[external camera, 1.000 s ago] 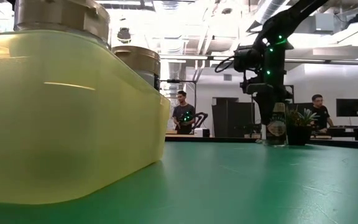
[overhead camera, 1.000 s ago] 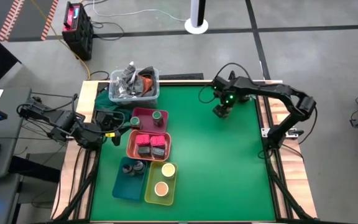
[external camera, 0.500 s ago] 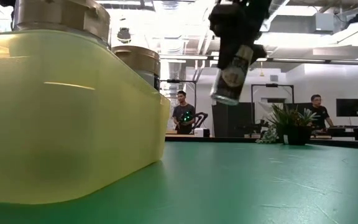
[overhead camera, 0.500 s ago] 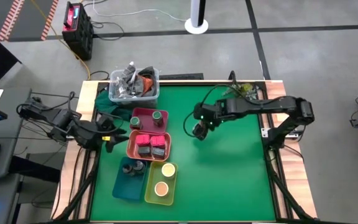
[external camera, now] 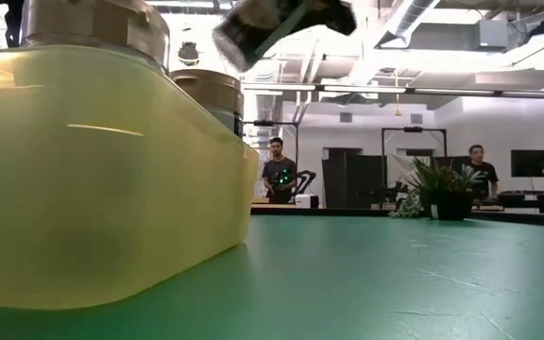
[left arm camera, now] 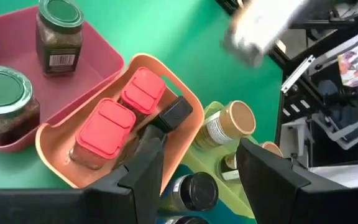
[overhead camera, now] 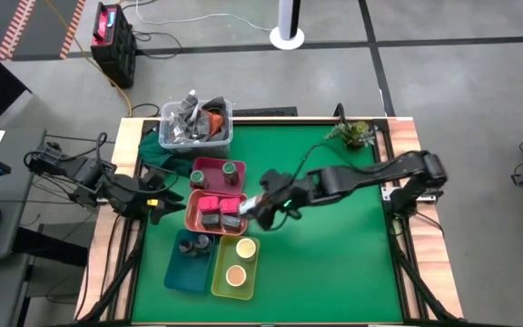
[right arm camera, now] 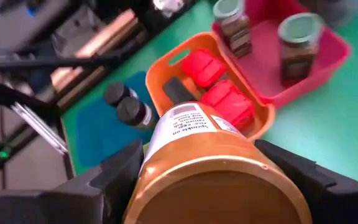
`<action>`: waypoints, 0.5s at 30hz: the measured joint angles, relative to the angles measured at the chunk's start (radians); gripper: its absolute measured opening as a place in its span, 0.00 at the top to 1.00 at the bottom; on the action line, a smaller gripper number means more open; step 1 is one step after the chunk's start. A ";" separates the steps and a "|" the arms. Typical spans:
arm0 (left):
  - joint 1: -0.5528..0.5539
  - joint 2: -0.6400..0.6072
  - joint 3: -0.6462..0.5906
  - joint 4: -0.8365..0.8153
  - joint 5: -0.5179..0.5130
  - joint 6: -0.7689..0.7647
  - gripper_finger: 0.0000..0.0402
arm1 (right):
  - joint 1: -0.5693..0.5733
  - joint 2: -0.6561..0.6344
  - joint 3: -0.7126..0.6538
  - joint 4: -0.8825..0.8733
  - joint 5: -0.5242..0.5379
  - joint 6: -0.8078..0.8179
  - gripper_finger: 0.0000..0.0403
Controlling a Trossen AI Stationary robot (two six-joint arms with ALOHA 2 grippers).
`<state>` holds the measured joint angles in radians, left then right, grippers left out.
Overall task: Sort spices by type
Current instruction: Put the gold seasoning bottle into the yellow bin
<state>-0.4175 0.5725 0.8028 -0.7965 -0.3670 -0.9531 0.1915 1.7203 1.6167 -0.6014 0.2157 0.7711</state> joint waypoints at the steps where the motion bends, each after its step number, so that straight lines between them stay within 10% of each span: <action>1: 0.000 0.003 0.000 0.001 0.000 0.001 0.52 | 0.009 0.036 0.043 -0.004 0.000 -0.020 0.25; 15: 0.000 0.003 0.000 -0.027 -0.002 -0.017 0.52 | 0.043 0.533 0.734 -0.290 -0.084 -0.334 0.25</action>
<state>-0.4171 0.5758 0.8028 -0.8238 -0.3687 -0.9705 0.2343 2.2534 2.3511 -0.8912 0.1321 0.4371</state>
